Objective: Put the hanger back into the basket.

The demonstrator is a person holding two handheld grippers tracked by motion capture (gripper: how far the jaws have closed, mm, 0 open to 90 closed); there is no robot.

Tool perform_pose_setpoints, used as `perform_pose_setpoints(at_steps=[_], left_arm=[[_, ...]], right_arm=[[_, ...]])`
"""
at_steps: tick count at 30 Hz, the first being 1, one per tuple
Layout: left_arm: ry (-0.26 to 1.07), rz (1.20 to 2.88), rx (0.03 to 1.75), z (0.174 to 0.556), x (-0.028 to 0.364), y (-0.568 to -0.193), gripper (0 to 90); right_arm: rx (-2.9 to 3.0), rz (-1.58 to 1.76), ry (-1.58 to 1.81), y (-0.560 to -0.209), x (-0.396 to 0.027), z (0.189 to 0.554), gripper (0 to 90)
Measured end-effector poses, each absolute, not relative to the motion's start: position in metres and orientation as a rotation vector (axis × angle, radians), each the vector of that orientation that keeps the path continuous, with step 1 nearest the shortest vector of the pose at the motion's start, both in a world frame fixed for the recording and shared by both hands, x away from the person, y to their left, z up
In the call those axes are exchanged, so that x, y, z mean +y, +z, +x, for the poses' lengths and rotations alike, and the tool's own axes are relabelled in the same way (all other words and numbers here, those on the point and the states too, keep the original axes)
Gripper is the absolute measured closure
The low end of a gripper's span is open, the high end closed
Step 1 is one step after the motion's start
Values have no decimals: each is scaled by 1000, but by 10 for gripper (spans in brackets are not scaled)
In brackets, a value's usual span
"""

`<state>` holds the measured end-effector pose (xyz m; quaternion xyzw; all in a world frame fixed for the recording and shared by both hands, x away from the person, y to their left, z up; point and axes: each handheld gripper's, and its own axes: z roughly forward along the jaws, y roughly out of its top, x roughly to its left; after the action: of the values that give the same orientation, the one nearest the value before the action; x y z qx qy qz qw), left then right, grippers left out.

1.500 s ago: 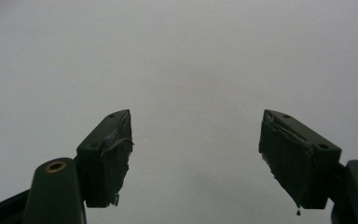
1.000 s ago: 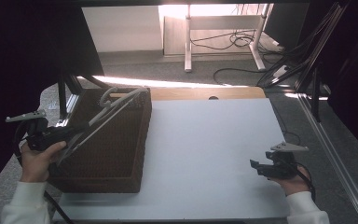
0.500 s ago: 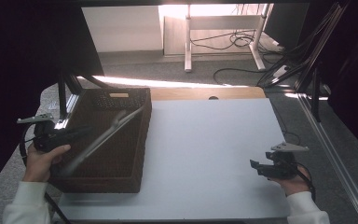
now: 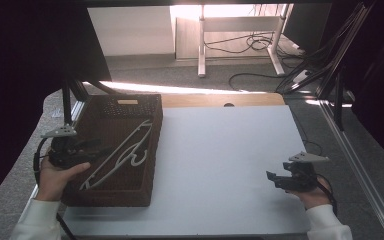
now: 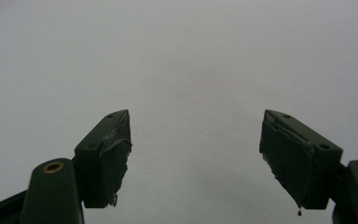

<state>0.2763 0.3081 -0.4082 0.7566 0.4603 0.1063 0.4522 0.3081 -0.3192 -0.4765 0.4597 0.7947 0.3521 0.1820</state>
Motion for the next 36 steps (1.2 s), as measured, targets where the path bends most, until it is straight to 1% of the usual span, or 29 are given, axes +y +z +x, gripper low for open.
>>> perform_pose_setpoints(at_steps=[5, 10, 17, 24, 30, 36], left_arm=[[294, 1885, 1145, 272, 296, -415, 322], [305, 1911, 1099, 263, 288, -421, 310], [345, 1907, 1096, 252, 281, -424, 307], [342, 1913, 1085, 242, 275, -423, 306], [329, 1919, 1082, 242, 272, -426, 306], [340, 1920, 1091, 243, 271, -427, 308]], right_arm=[[2247, 1271, 1011, -474, -317, 308, 252], [2261, 1248, 1020, -474, -313, 305, 250], [2271, 1202, 1041, -470, -307, 298, 249], [2295, 1141, 1068, -468, -301, 295, 246], [2301, 1138, 1065, -470, -300, 298, 240], [2295, 1143, 1070, -471, -299, 299, 213]])
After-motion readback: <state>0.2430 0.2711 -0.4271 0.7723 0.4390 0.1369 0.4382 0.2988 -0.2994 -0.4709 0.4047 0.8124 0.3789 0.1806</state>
